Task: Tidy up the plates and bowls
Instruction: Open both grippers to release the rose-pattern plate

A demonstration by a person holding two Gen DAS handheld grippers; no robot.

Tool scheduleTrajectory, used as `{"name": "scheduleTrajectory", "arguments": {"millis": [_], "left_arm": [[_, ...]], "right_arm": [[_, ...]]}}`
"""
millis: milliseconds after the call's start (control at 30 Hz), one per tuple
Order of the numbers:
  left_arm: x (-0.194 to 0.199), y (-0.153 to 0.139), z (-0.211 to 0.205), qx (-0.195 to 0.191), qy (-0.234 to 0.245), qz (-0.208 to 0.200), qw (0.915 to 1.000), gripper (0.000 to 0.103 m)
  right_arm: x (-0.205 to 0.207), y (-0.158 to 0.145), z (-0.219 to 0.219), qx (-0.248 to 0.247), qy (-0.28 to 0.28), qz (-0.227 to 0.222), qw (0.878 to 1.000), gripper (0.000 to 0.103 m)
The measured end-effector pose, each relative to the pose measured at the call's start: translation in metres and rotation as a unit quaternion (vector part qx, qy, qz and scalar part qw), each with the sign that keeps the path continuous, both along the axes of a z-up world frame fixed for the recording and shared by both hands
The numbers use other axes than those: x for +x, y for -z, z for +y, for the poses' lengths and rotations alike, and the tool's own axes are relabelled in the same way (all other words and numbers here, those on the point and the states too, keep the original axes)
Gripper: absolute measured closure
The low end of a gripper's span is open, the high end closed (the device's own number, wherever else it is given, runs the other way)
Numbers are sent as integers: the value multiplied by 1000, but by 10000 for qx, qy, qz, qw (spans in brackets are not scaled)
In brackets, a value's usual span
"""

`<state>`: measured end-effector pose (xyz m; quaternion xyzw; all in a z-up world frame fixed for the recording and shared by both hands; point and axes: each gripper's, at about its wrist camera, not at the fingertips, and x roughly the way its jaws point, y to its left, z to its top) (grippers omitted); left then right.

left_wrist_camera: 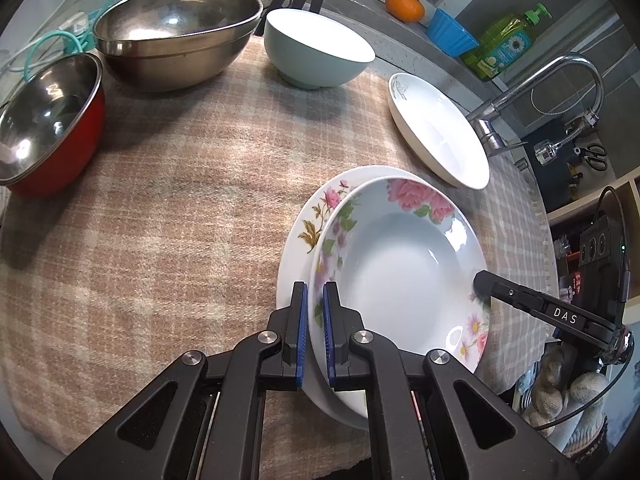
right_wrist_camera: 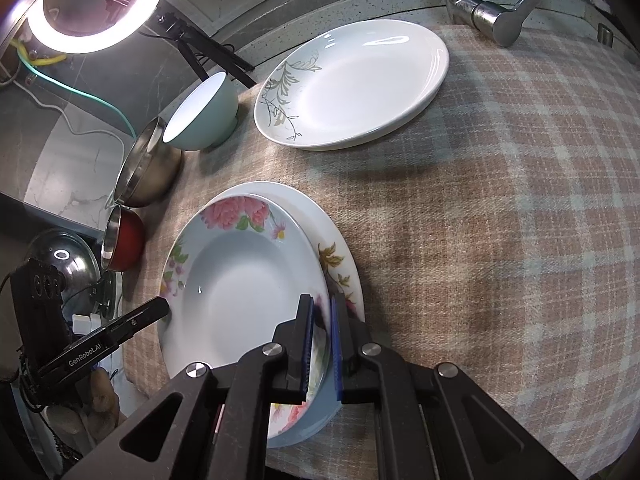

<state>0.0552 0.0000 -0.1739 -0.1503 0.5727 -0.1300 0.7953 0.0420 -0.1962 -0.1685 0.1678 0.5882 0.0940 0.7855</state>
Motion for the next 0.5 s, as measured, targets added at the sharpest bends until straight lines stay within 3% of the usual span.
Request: {"name": "scheduleTrajectory", "arguments": {"millis": [267, 433, 500], "left_arm": [[-1, 1, 1, -36, -30, 36, 10000, 94], [-3, -1, 4, 45, -32, 21, 10000, 92], [-3, -3, 7, 25, -52, 28, 10000, 92]], "right_arm": [[-1, -1, 1, 20, 27, 41, 10000, 93], [-5, -8, 4, -99, 5, -77, 9999, 75], [-6, -11, 3, -165, 57, -107, 9998, 61]]}}
